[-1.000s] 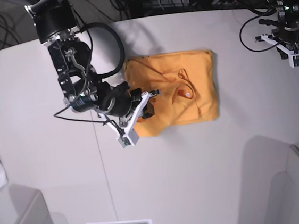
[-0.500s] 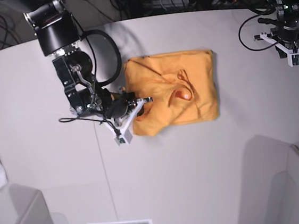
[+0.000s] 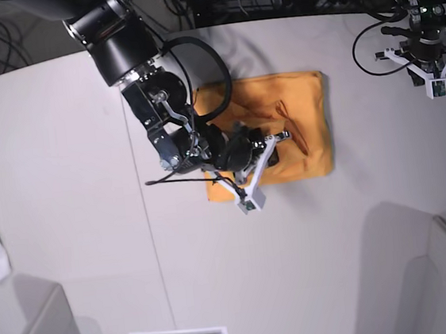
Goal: Fold the T-shirt properly
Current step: 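Press and smooth the folded stack with the right gripper, then drag the folded shirt toward the robot with the right gripper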
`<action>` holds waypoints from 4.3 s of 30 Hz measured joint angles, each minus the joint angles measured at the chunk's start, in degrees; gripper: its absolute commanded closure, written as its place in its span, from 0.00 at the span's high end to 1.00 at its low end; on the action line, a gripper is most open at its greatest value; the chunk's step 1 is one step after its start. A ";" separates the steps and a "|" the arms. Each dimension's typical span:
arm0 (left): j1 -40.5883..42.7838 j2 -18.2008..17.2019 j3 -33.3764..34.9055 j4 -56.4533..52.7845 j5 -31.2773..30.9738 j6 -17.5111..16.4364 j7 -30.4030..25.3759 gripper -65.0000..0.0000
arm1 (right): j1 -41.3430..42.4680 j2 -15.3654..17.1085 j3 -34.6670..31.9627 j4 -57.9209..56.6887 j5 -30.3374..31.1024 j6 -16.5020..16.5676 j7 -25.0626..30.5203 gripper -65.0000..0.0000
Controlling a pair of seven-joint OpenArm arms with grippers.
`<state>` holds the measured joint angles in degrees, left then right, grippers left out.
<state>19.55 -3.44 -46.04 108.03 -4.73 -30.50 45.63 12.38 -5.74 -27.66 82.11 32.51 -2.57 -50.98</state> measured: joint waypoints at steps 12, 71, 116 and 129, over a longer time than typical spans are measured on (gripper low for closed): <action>-1.92 3.48 -0.13 0.00 0.20 0.00 0.04 0.00 | 8.13 -1.42 -17.97 -16.52 19.63 -0.48 26.03 0.00; -4.26 0.85 -0.04 0.00 0.20 0.04 0.00 0.00 | -11.32 17.86 -15.52 20.85 3.65 -17.20 4.61 0.00; -4.02 -0.55 -19.85 -0.15 0.37 -8.15 0.00 0.00 | -0.76 -0.61 -45.68 3.87 -36.39 -18.69 -1.64 0.58; -4.00 -0.52 -19.87 -0.15 0.39 -8.15 0.02 0.00 | -0.87 -0.90 -45.62 1.27 -36.39 -18.69 -1.51 0.11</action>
<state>15.55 -3.97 -65.91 107.87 -4.34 -38.65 45.65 11.51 -6.63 -73.28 83.37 -3.88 -21.26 -52.49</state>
